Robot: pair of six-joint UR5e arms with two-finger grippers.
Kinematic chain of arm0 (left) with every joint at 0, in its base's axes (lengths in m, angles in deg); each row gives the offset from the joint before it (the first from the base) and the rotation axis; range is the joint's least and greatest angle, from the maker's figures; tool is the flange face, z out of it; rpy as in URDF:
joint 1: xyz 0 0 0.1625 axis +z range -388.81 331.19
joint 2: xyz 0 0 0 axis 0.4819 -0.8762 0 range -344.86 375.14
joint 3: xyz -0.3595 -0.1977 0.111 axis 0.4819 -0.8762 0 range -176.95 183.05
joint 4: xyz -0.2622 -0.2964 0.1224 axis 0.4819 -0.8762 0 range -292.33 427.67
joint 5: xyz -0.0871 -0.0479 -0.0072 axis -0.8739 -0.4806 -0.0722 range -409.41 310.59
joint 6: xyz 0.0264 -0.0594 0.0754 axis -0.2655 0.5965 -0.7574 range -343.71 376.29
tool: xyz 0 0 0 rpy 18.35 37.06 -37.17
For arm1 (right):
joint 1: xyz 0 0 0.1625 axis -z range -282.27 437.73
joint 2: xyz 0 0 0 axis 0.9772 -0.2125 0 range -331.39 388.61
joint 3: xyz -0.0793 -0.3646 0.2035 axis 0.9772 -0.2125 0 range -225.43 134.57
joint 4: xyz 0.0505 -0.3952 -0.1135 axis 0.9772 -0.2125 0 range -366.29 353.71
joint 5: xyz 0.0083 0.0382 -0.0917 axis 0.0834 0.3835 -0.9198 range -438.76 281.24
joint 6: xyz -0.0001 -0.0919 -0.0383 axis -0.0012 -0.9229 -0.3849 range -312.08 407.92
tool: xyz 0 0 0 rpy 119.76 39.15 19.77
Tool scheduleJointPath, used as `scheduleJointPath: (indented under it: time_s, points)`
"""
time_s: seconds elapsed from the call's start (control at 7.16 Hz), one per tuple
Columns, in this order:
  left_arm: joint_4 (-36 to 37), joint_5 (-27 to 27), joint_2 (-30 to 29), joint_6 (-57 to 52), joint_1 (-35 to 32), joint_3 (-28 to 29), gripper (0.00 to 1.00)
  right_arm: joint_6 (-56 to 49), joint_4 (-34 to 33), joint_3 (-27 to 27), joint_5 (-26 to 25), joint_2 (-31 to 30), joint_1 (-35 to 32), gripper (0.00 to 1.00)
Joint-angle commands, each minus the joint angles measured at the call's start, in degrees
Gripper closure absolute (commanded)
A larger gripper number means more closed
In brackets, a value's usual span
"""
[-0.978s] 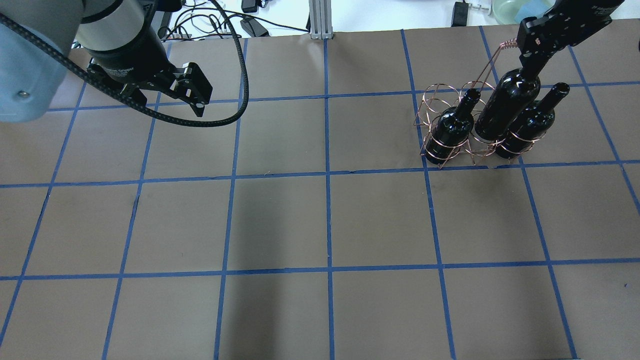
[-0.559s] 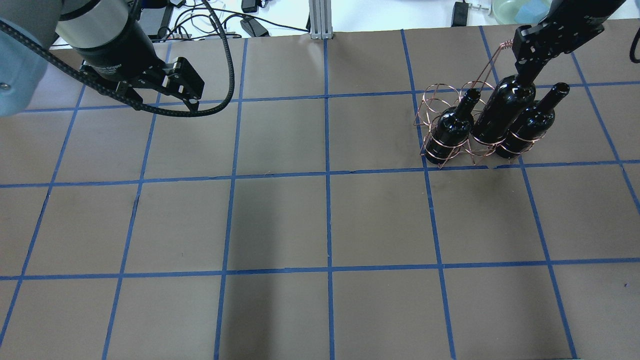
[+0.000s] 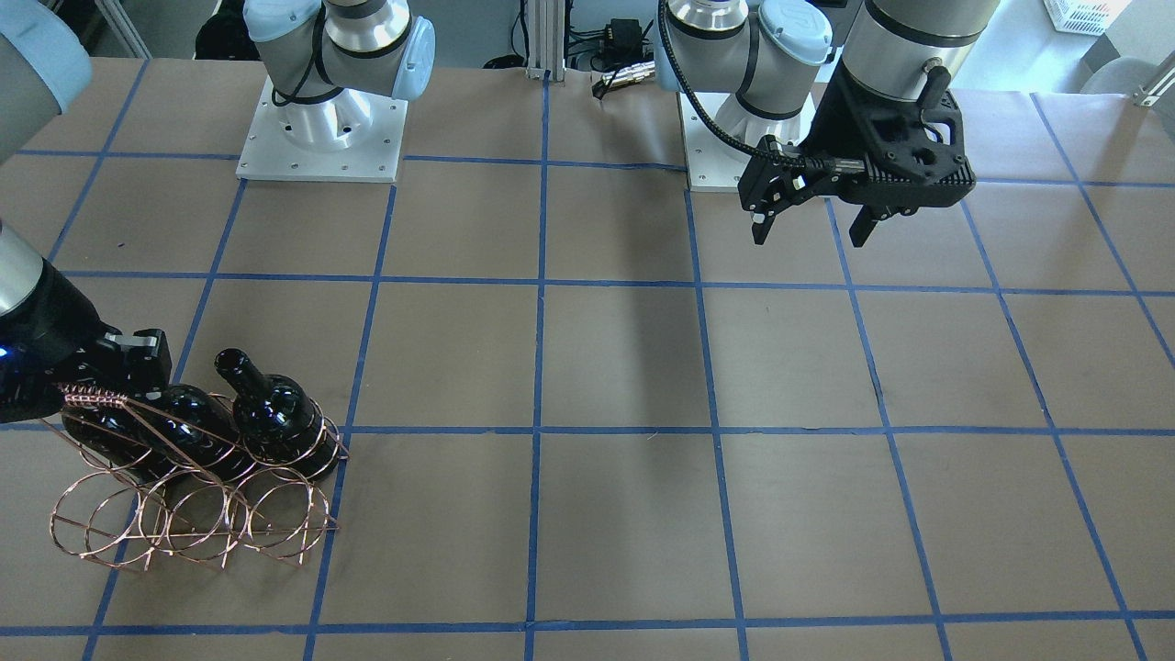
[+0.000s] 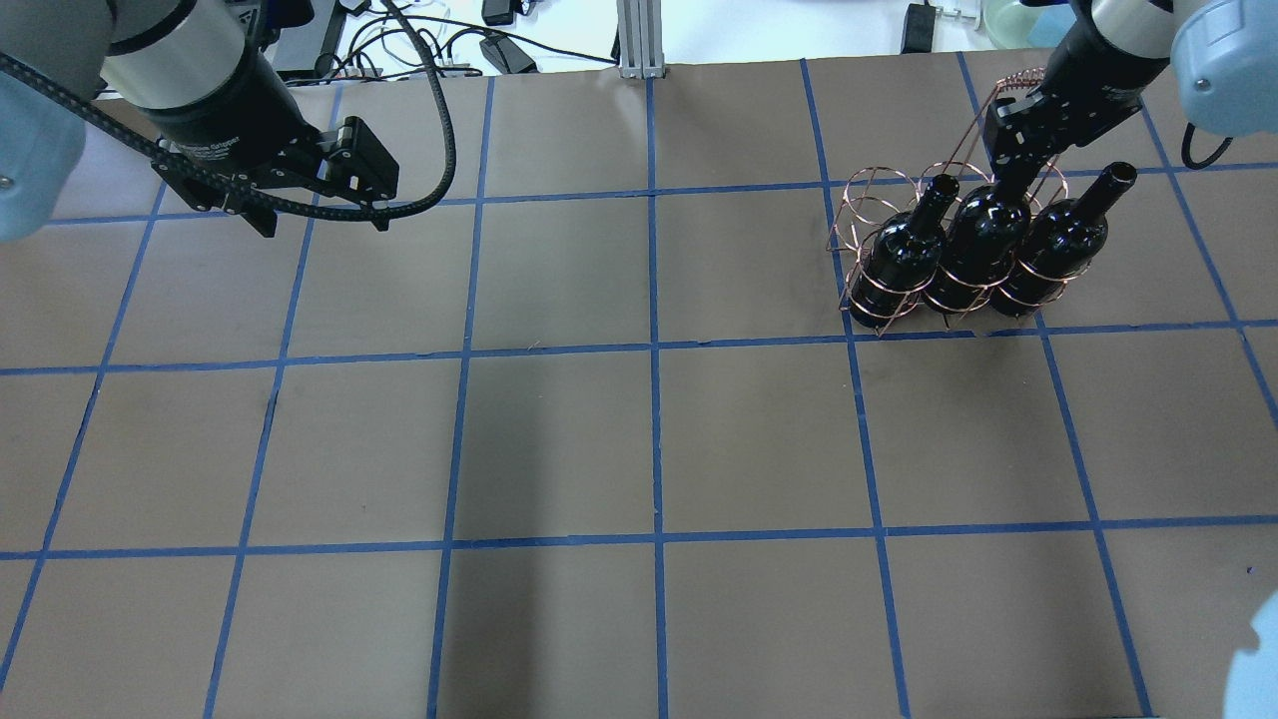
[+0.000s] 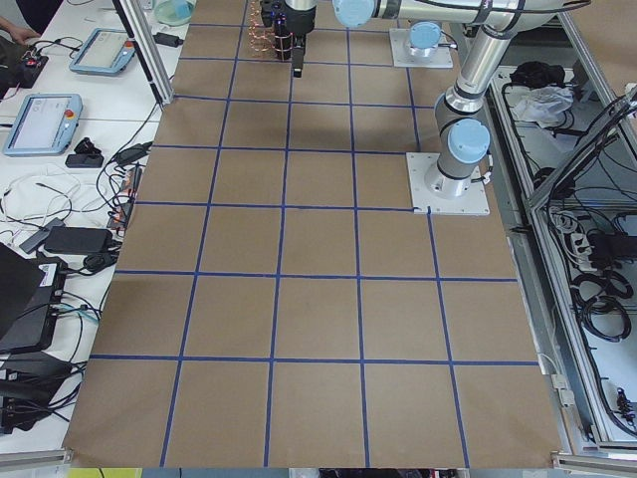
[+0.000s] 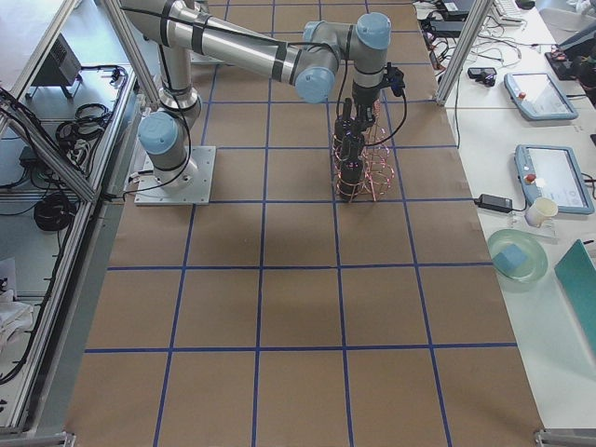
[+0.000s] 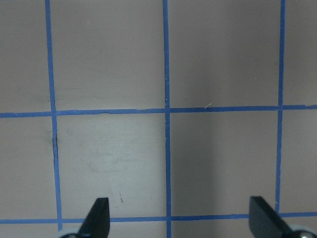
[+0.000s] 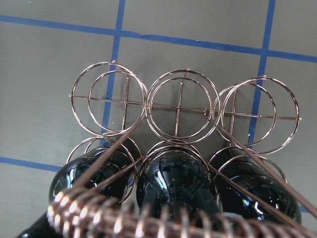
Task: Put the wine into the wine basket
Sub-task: 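Lower the bottle into the empty basket slot beside the other bottles, then open the right gripper and raise it off the bottle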
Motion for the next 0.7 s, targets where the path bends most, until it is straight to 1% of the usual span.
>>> scheduleJointPath:
  time_s: [0.0,0.14,0.28,0.56]
  points:
    - [0.2,-0.3,0.0,0.1,0.1,-0.2,0.0,0.1,-0.5,0.0,-0.4,0.5,0.0,0.41]
    - [0.2,-0.7,0.0,0.1,0.0,-0.3,0.0,0.5,0.1,-0.3,-0.5,-0.3,-0.1,0.0]
    - [0.2,-0.7,0.0,0.1,0.0,-0.3,0.0,1.3,1.8,-1.1,-0.7,-2.3,-0.2,0.0]
    - [0.2,-0.7,0.0,0.1,0.1,-0.3,0.0,4.0,15.1,-2.9,-1.0,-11.6,-1.1,0.0]
